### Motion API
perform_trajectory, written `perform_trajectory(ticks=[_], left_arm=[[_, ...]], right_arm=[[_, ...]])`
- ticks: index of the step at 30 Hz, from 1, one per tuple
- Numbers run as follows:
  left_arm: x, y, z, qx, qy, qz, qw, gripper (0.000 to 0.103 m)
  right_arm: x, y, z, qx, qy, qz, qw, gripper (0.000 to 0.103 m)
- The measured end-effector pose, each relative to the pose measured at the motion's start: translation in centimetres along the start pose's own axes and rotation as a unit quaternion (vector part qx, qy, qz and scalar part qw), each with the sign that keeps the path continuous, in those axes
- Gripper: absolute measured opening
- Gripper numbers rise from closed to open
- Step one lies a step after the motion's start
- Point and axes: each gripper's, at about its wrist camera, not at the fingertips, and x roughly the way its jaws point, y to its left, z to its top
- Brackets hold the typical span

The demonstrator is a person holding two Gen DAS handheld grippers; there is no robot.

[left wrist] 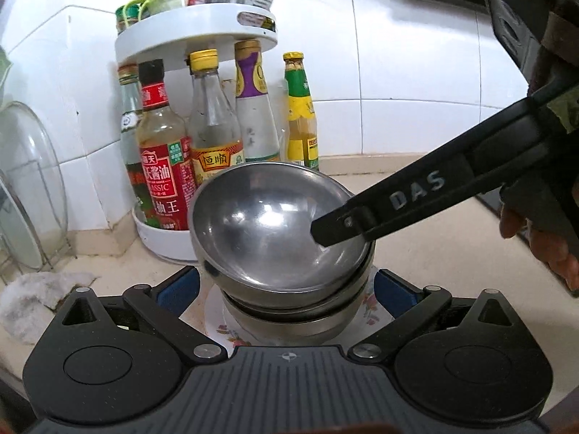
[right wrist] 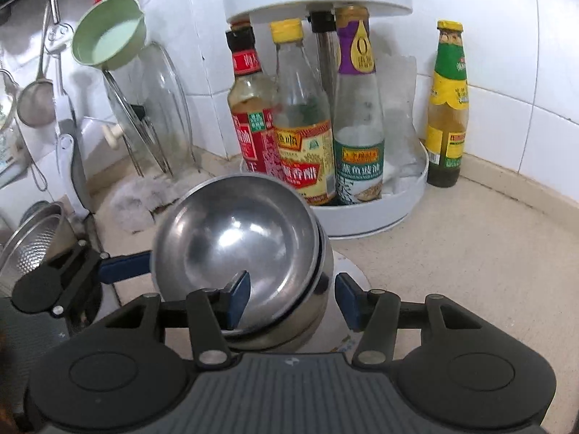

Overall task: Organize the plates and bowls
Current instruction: 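Open both grippers and release the bowl stack on the plates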

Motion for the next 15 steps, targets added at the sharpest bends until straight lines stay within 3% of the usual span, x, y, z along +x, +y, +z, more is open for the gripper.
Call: perform_trajectory(ticks=[11,15], left_arm=[[-0.9,1.1,0.3,-0.072,0.023,0.003,0.9971,0.103],[-1.4,0.9,0.4,-0.074,0.028,0.011,0.9968,0.103]], right_arm=[[-3.2,-0.2,-1.0,0.016,-0.005,-0.025,1.000,0.049],[-4.2,0.2,-2.1,0.016,-0.003,-0.042,0.999,0.049]])
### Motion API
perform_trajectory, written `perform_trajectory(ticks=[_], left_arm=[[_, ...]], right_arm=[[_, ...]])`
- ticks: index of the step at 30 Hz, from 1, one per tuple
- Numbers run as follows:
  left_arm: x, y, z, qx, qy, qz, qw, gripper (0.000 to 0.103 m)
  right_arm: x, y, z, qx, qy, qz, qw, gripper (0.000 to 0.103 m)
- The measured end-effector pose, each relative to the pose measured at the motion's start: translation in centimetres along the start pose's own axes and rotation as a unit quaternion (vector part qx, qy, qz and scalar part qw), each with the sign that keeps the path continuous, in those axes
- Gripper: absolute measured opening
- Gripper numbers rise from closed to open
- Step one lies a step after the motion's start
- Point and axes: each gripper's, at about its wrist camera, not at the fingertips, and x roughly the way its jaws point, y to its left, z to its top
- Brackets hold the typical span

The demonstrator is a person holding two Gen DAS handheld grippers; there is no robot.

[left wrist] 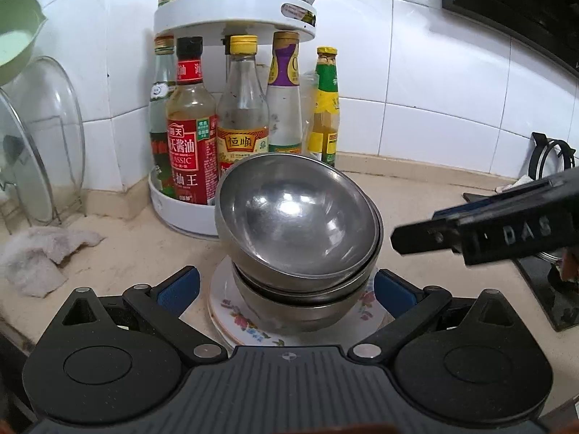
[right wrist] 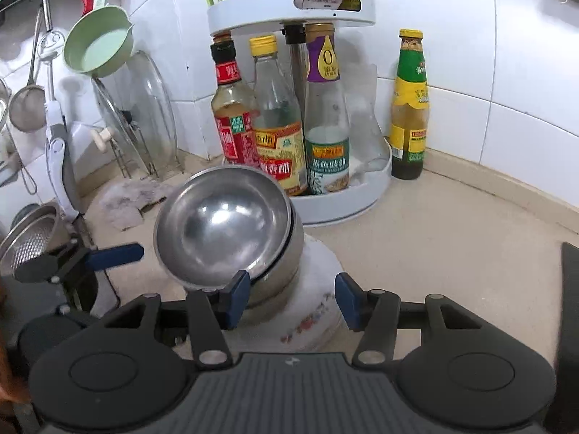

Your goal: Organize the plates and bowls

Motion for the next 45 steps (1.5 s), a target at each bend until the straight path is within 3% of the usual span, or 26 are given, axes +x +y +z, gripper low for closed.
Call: perform_trajectory(ticks=[9,17,21,26,36,45], left_arm=[[-1.0,-0.9,-0.8,-0.017,0.024,0.039,0.9988,0.103],[-1.3,-2.4,-1.2,-0.052,0.058,0.079,0.9938,0.103],[-1.9,-3.8,-1.8,-0.059,0.068,0.103,0.9905,0.103],[-3.2,-5.3,-2.7,-0.057,0.081,0.127,0.9869,0.103],[-6.0,-6.2,-3.5,-0.070,0.073,0.168,0.9805,0.103],[-7.3,-7.1,-4.0,-0.070,0.068,0.174,0.9798,0.103]], right_arm=[[-1.9,-0.8,-1.7,0.011,0.003,-0.010,1.000,0.049],[-3.8,-1.9,-2.9,0.022,0.016,0.006,1.000,0.050],[-5.0,-2.0,-3.9,0.021,0.022,0.010,0.999,0.057],[-6.0,-1.4,-5.0,0.002,0.025,0.006,1.000,0.058],[-7.5,-0.6,-6.7,-0.009,0.031,0.023,0.999,0.059],[-8.7,-0.2,-7.6,-0.014,0.026,0.026,0.999,0.060]])
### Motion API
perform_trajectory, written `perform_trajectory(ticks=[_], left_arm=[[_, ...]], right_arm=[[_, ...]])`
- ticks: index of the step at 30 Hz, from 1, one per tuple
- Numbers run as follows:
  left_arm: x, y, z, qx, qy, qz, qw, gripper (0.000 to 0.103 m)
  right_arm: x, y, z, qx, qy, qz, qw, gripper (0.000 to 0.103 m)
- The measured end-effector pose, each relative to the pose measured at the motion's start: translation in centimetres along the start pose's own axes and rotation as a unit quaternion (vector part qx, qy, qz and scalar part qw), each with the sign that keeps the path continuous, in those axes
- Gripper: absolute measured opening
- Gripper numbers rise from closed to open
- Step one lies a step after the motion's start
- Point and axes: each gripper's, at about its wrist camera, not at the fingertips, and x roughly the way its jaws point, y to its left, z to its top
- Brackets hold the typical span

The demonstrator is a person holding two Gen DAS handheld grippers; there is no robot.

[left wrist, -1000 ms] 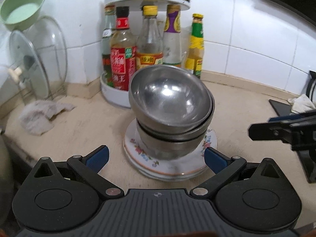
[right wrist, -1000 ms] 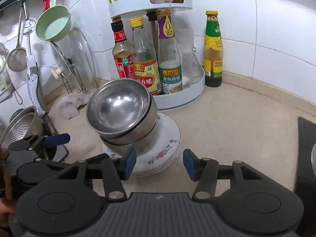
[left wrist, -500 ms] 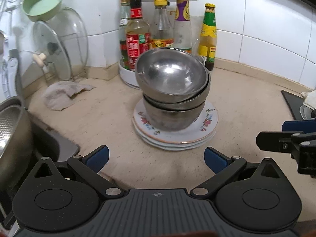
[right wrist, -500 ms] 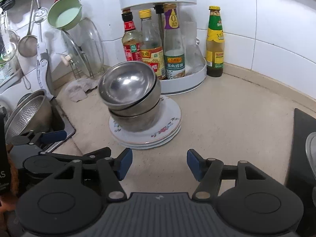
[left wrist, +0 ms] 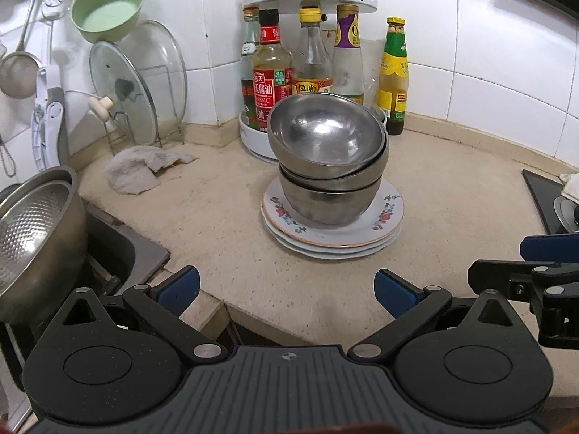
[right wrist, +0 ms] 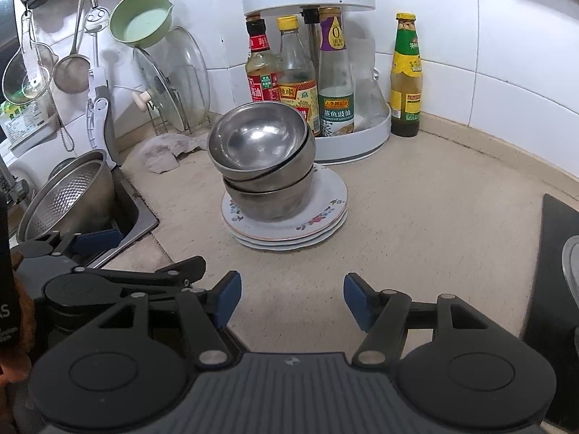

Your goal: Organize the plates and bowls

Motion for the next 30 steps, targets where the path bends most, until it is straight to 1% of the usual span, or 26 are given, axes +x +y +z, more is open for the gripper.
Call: perform_trajectory(ticks=[10,17,23,26,28,30], left_arm=[[-0.8,0.4,-0.6,-0.014,-0.001,0.002,0.9999,0.103],[-1.1,0.3,-0.8,-0.013,0.001,0.006,0.9999,0.103],[-1.3,0.7,-1.0,-0.031,0.003,0.004,0.9995,0.103],[-2.1,1.2,-0.9,-0.048,-0.010,0.015,0.9987,0.103],[-2.5,1.3,-0.7,-0.047,-0.024,0.028,0.9982,0.103],[-2.9,1.4,-0.5,-0.046,-0.033,0.033,0.9978,0.103]], right_arm=[[-0.6,0.3,-0.5,-0.007,-0.002,-0.004,1.000,0.063],[-0.9,0.4,-0.8,-0.006,-0.004,0.001,1.000,0.063],[-1.2,0.4,-0.9,-0.005,-0.007,0.002,1.000,0.063],[-1.4,0.3,-0.9,-0.006,-0.009,0.004,1.000,0.063],[-1.6,0.4,-0.9,-0.006,-0.011,0.006,1.000,0.064],[-1.8,0.5,-0.8,-0.008,-0.014,0.008,1.000,0.064]])
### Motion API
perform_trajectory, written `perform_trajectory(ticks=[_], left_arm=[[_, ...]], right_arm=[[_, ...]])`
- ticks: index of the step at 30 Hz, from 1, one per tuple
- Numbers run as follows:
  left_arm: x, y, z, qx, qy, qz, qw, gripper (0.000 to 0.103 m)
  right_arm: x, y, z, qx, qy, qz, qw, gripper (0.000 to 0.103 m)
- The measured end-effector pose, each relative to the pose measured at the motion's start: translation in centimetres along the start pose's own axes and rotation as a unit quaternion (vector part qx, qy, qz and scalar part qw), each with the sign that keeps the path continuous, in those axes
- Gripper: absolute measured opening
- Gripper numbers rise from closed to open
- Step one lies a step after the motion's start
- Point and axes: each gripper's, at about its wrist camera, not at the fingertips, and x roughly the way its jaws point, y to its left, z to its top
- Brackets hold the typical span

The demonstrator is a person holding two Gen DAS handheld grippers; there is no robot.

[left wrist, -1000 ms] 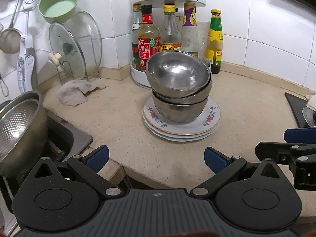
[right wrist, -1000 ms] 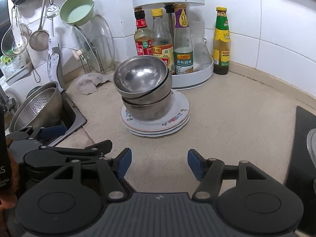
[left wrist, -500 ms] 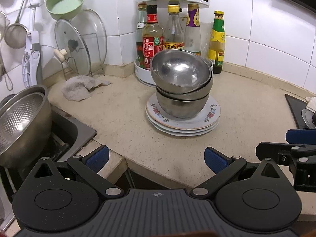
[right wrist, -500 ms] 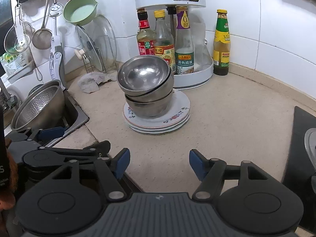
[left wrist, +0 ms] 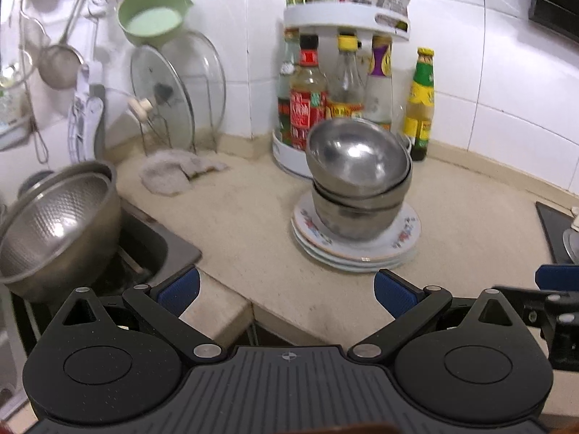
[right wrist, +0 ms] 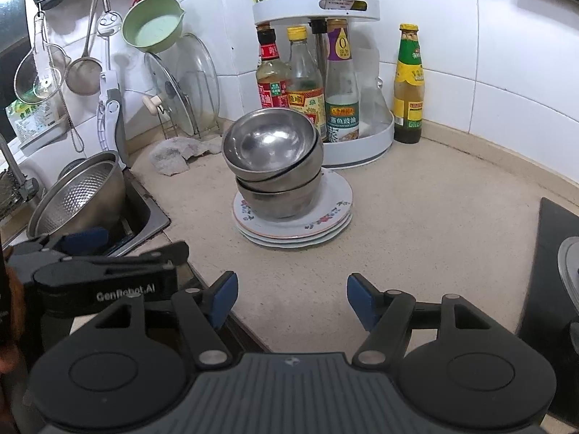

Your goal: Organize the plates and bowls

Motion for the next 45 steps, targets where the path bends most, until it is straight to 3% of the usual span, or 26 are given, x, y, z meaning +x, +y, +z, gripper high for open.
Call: perform_trajectory(ticks=[5,12,38,45], left_arm=[[-0.1,0.4,0.5,-0.015,0.009,-0.022,0.9996,0.103],[-0.1,0.4,0.4,-0.019,0.013,-0.011,0.9997,0.103],[0.7,-2.0,-0.7,0.009,0.050,-0.005,0.9987,0.103],[0.6,-2.2,-0.6,0.013,0.047,-0.003,0.9988,0.103]], right_arm=[[-0.4,0.2,0.1,-0.001,-0.007,0.004,1.000,0.064],[-0.8,-0.1,0.3,0.002,-0.022,-0.011,1.000,0.064],[1.1,-2.0,-0.4,0.028,-0.002,-0.027,0.999,0.065],[1.1,-2.0,-0.4,0.025,-0.004,-0.026,0.999,0.070]])
